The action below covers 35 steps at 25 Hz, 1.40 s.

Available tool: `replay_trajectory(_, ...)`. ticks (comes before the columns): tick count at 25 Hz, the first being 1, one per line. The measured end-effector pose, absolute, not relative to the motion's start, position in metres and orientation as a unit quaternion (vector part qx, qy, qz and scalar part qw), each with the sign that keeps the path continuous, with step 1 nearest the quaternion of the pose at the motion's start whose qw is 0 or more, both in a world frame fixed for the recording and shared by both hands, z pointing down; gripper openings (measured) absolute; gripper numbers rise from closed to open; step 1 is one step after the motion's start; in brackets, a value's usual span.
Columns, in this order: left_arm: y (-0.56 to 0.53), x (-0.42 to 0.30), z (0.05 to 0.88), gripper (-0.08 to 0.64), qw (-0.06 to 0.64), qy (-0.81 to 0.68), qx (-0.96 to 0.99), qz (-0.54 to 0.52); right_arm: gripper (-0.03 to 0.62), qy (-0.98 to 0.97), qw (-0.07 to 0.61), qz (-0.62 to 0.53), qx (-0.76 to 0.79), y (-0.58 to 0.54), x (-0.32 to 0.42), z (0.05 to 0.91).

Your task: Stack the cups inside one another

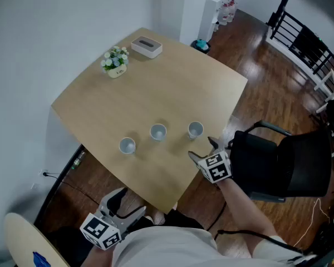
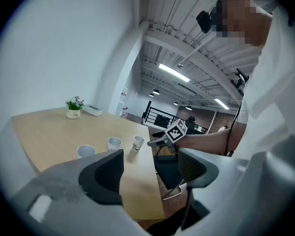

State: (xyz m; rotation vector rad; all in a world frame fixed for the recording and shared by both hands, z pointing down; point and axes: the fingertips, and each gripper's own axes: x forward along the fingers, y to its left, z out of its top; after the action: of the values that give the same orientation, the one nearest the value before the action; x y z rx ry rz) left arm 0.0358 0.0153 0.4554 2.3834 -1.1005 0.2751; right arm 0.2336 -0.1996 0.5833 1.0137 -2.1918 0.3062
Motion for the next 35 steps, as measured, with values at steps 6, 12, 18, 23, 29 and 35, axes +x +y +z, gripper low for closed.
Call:
replay_trajectory(6, -0.024, 0.032, 0.454, 0.354, 0.252, -0.415, 0.868, 0.106, 0.411, -0.824, 0.363, 0.133, 0.413, -0.285, 0.244, 0.627)
replay_trajectory(12, -0.039, 0.015, 0.454, 0.354, 0.252, -0.387, 0.879, 0.119, 0.386, -0.807, 0.376, 0.159, 0.427, -0.31, 0.243, 0.655)
replay_trajectory(18, -0.055, -0.024, 0.452, 0.354, 0.239, -0.341, 0.901, 0.125, 0.367, -0.8, 0.369, 0.148, 0.45, -0.292, 0.235, 0.607)
replay_trajectory(23, -0.073, -0.054, 0.451, 0.356, 0.221, -0.3, 0.92, 0.118, 0.367, -0.815, 0.344, 0.135, 0.447, -0.27, 0.189, 0.55)
replay_trajectory(29, -0.079, -0.083, 0.45, 0.368, 0.206, -0.268, 0.935, 0.111, 0.367, -0.824, 0.325, 0.138, 0.444, -0.265, 0.132, 0.532)
replay_trajectory(35, -0.079, -0.121, 0.454, 0.368, 0.212, -0.276, 0.931, 0.11, 0.367, -0.822, 0.328, 0.138, 0.446, -0.275, 0.096, 0.541)
